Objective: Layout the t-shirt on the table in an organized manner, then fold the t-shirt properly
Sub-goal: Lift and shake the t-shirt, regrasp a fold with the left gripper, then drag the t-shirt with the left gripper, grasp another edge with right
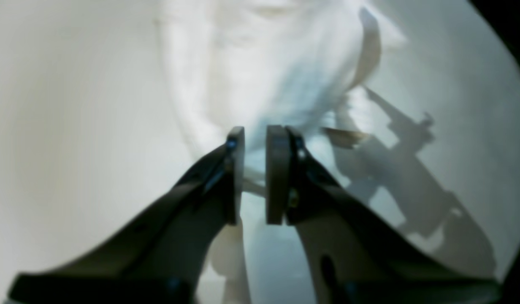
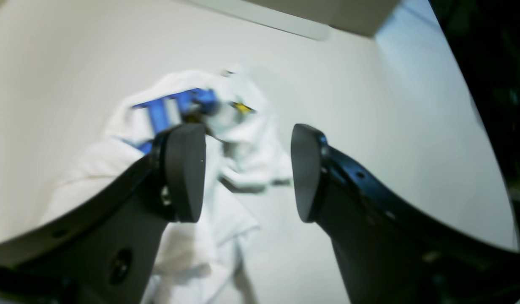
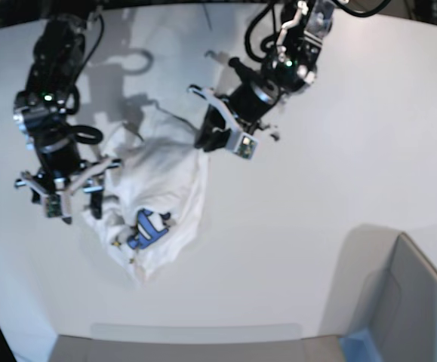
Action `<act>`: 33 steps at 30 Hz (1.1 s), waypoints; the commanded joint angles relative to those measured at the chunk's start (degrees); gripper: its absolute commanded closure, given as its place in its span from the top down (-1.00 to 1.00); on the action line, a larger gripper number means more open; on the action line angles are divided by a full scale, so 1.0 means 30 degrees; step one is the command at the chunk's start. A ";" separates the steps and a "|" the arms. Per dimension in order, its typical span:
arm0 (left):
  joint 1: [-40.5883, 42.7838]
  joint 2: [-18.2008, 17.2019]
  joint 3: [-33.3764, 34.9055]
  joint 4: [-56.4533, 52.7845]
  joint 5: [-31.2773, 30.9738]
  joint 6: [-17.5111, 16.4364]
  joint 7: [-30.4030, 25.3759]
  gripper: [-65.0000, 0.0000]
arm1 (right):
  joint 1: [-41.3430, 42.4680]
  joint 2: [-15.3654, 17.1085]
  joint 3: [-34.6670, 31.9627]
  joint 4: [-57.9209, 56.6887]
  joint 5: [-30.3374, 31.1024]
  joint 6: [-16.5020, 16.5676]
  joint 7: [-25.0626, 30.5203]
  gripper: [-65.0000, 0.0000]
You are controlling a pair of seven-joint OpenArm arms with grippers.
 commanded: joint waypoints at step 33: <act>-0.1669 0.2660 -0.0589 -0.4271 -0.0871 0.1223 -0.0381 -0.43 | -0.7476 0.2421 0.5904 -0.1692 0.6072 0.0143 0.0462 -0.01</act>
